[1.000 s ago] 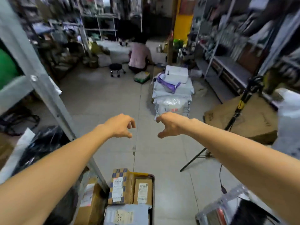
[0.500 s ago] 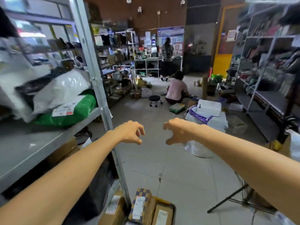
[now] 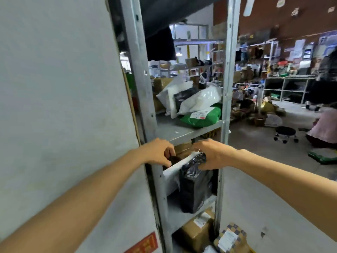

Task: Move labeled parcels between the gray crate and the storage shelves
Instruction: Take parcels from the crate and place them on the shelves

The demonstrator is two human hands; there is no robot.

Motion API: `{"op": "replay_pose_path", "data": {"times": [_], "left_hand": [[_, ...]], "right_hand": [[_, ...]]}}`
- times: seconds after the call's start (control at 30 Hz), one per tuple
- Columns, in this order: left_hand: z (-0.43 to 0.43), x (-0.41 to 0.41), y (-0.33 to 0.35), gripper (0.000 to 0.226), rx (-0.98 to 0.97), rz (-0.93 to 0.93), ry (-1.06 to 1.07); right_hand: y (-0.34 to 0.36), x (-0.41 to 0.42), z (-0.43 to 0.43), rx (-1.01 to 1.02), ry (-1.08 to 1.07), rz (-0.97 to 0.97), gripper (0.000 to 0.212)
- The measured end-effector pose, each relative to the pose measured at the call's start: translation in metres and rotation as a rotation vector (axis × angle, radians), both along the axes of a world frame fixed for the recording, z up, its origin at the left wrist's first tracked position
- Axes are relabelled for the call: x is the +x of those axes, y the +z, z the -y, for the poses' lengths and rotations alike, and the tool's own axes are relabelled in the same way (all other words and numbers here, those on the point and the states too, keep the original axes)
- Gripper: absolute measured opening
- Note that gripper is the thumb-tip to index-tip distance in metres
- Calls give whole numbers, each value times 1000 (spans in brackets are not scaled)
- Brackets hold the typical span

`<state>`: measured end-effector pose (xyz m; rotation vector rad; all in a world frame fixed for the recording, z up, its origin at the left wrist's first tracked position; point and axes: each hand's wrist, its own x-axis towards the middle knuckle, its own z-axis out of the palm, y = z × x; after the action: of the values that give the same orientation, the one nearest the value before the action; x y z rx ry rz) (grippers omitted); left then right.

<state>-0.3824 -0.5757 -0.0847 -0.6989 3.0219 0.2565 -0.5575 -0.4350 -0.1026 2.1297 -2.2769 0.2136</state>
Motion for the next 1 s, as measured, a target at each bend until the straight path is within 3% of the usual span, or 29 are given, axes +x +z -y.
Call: {"op": "replay_pose_path", "data": {"times": [0.13,0.33,0.63,0.77,1.0], "left_hand": [[3,118,3,39,-4,-10,215],[-30,307,-3,38,73,0,575],[-163,563,7,38,98,9,1114],[-249,631,11,35,90,-43,1384],[-391,667,31,32,-17,-68,1807]], "right_hand": [[11,90,57,-6,227,-13,51],[14,256,108,18,525,-41,62],[29,515,91,19,1096,-83,57],[31,613,56,61,1293,-49,70],[45,721,-20,83,1642,-18,56]]}}
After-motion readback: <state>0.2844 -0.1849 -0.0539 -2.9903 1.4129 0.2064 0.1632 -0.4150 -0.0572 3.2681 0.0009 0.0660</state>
